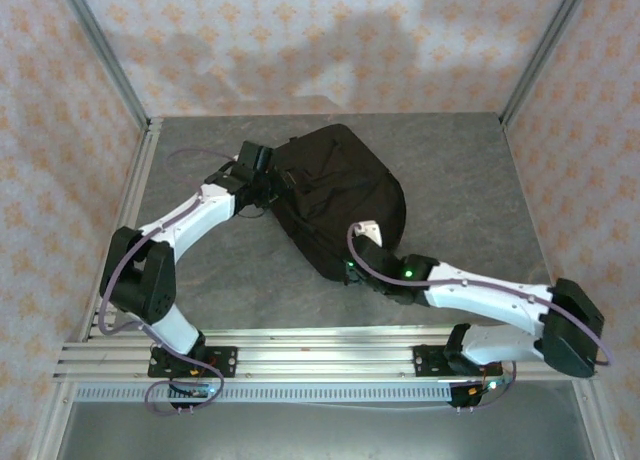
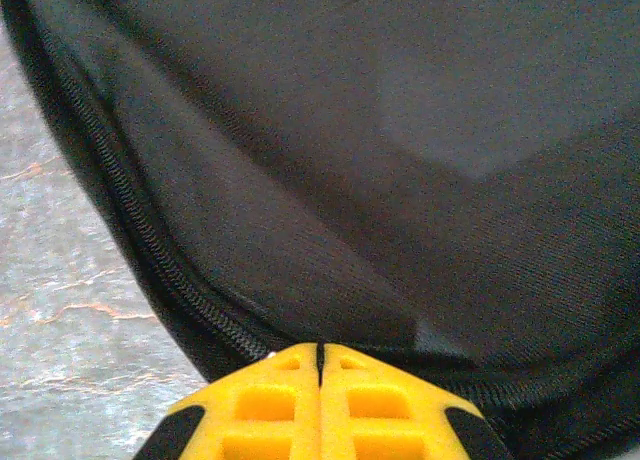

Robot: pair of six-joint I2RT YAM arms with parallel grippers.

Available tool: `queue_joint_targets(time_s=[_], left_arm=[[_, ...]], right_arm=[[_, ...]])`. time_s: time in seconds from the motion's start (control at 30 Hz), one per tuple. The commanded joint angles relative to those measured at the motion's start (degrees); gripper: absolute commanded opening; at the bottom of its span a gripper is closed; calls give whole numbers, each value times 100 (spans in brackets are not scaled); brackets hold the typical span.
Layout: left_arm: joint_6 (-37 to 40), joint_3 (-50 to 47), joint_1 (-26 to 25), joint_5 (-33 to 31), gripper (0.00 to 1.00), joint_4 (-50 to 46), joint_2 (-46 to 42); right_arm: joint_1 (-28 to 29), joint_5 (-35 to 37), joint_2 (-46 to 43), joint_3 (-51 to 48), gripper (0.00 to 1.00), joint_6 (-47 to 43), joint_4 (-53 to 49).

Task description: Pack books, pencil case, and school supplies into a backpack

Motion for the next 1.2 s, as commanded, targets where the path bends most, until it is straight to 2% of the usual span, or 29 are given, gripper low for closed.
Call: queue_joint_targets(time_s=[0.0, 0.2, 0.33, 0.5, 0.7, 1.0, 1.17], left_arm=[[19, -84, -61, 213, 45, -99, -594], [-274, -1119, -338, 202, 45, -368, -1705], [-499, -1323, -740, 152, 45, -652, -1910], [-711, -1452, -1169, 114, 42, -641, -1790], [-824, -1507, -1442, 188, 37, -477, -1530], [-1005, -1707, -1521, 137, 35, -457, -1443], [-1026, -1477, -1528, 78, 34, -402, -959]], right_arm=[[106, -291, 325, 438, 0, 174, 390], [103, -186, 370, 465, 0, 387, 719], [108, -199, 445, 505, 0, 361, 781], [111, -195, 466, 530, 0, 363, 758], [110, -136, 309, 376, 0, 419, 752], [106, -114, 314, 300, 0, 453, 805], [112, -117, 429, 291, 0, 455, 843]])
